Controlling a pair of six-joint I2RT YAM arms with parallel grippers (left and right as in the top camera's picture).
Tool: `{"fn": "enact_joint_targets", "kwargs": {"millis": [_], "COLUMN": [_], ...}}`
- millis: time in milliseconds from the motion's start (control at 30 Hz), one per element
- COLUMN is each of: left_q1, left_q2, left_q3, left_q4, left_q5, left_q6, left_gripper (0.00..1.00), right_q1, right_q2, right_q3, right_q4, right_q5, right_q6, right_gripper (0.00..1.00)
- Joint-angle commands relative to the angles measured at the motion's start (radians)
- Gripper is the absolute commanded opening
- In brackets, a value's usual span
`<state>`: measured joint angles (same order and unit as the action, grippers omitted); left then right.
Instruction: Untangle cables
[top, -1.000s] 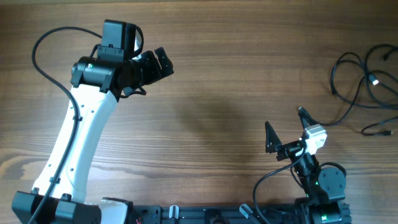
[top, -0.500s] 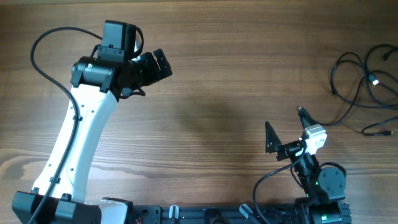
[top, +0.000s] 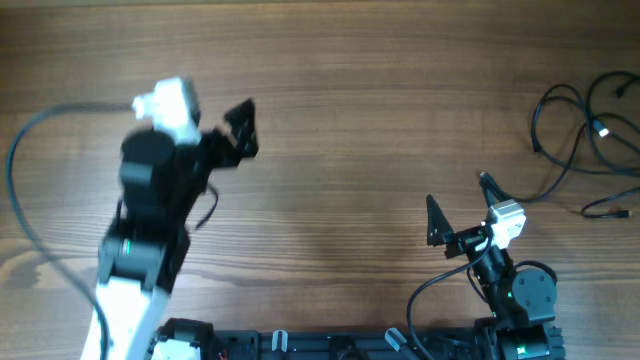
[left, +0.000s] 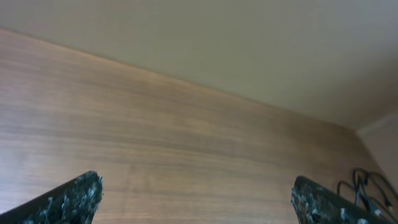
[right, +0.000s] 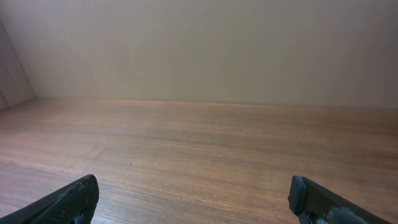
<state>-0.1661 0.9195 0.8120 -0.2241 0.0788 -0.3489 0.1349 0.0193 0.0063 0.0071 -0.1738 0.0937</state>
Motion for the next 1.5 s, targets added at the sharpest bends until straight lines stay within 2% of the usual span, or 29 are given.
{"fn": "enact_joint_targets", "kwargs": {"millis": [0, 267, 433, 767, 833, 1467], "left_q1": [0.063, 0.18, 0.173, 0.17, 0.17, 0.17], "left_q2": [-0.205, -0.686, -0.821, -0.914, -0.917, -0.917], "left_q3": [-0.212, -0.624, -0.718, -0.806, -0.806, -0.806], "left_q4": [0.059, 0.189, 0.199, 0.186, 0.15, 0.153], "left_q5": [-0.009, -0.009, -0.01, -0.01, -0.01, -0.01], "left_q6": [0.028, 0.027, 0.028, 0.028, 0.028, 0.028], "left_gripper": [1.0, 1.0, 1.0, 1.0, 1.0, 1.0], "right_q1": [0.005, 0.005, 0.005, 0.005, 0.005, 0.005], "right_q2": [-0.01, -0.01, -0.01, -0.01, -0.01, -0.01], "right_q3": [-0.001, -0.001, -0.001, -0.001, -0.001, -0.001], "right_q4": [0.003, 0.003, 0.003, 0.003, 0.003, 0.003], "right_q5": [0.018, 0.018, 0.018, 0.018, 0.018, 0.018], "right_q6": [0.018, 0.018, 0.018, 0.018, 0.018, 0.018], "right_gripper": [1.0, 1.0, 1.0, 1.0, 1.0, 1.0]}}
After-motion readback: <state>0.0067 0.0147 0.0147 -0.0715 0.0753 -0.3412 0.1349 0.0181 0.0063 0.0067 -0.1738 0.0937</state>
